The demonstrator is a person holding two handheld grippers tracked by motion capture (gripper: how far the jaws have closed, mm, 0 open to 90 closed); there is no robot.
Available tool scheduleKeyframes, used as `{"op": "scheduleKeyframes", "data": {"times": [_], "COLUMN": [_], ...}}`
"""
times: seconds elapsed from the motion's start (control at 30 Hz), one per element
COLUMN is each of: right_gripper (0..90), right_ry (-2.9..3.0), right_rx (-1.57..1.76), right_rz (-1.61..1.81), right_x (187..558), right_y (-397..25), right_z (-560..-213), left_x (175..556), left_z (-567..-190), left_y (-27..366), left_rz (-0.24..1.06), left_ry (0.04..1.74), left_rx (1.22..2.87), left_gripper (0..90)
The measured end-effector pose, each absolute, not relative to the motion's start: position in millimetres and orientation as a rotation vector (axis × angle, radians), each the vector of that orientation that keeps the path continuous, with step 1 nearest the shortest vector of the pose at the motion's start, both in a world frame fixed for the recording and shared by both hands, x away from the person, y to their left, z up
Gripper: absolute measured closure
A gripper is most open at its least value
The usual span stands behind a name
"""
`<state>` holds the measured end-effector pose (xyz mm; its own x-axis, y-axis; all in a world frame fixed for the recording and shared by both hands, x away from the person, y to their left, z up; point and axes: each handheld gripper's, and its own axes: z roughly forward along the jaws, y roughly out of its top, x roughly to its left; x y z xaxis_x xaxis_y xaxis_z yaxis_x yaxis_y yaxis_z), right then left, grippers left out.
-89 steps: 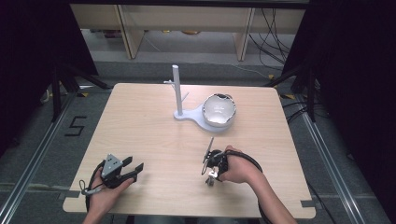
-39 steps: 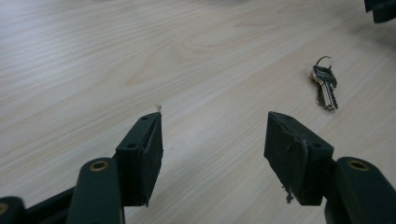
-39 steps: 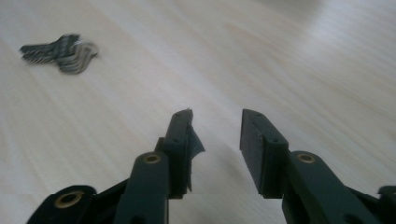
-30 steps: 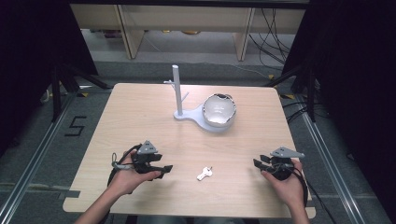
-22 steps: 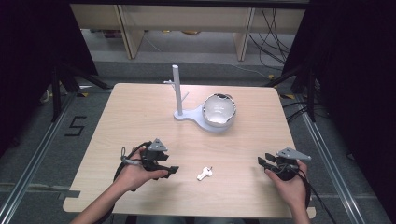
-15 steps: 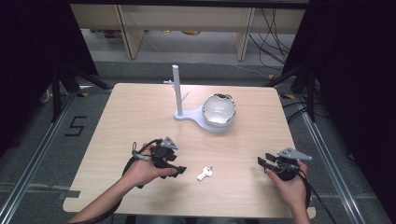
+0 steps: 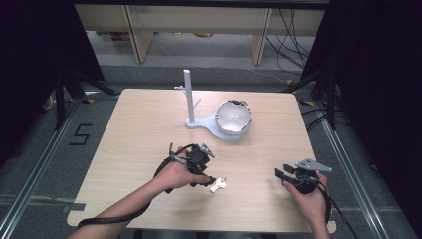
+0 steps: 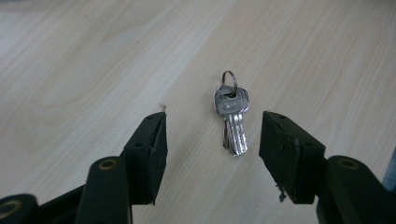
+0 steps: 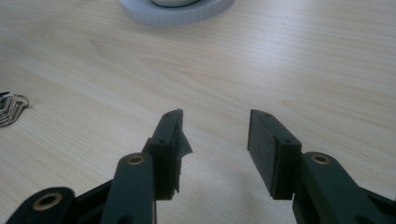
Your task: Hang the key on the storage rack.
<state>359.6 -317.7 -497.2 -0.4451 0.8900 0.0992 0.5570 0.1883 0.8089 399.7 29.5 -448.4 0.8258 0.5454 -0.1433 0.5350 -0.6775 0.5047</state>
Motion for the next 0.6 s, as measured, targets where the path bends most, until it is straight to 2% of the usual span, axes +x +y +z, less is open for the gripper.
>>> {"op": "scheduleKeyframes", "data": {"times": [0.27,0.6], "right_gripper": [56.1,55.8], "right_ry": [2.085,2.091], "right_rx": [1.356,1.337], "right_rz": [1.158,1.156], "right_x": [361,361], "right_y": [-317,-316], "right_z": [-498,-496], "left_x": [408,408], "left_z": [-461,-473], "left_y": [5,-19], "left_rz": [-0.049,-0.045], "left_ry": [0.776,0.762], "left_rx": [2.622,2.750], "left_gripper": [44.7,50.0]}}
